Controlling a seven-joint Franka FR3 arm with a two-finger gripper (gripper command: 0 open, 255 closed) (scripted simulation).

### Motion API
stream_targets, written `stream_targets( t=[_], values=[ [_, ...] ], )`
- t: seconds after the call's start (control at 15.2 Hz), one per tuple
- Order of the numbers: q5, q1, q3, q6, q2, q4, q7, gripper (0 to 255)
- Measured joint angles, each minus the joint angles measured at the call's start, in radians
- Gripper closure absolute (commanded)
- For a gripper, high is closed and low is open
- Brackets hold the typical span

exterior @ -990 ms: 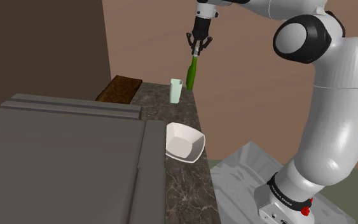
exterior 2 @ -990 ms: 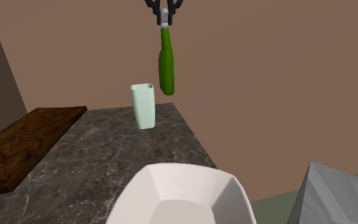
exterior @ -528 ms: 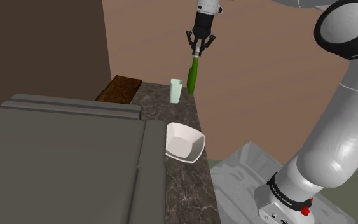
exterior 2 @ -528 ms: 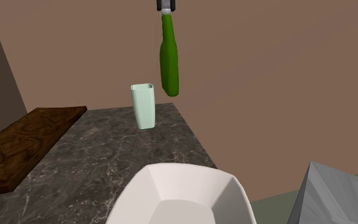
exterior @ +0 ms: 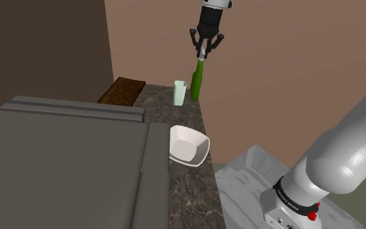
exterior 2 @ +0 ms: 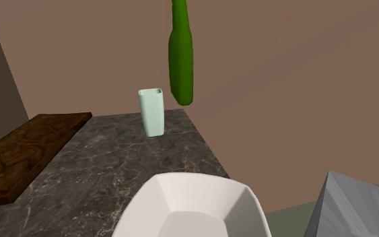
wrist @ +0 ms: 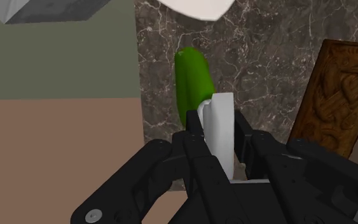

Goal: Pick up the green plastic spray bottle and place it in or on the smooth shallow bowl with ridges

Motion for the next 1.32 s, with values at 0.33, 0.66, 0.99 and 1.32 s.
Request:
stream_targets(
  t=[0.33, 0.66, 0.99, 1.32],
  values=[
    [0.012, 0.041, 0.048, -0.033, -0.117, -0.082, 0.088, 255],
    [0.034, 0.079, 0.101, -0.056, -0.218, -0.157, 0.177, 255],
    [0.060, 0.112, 0.151, -0.080, -0.289, -0.198, 0.256, 255],
    [0.065, 0.116, 0.157, -0.018, -0.307, -0.278, 0.260, 255]
  ],
)
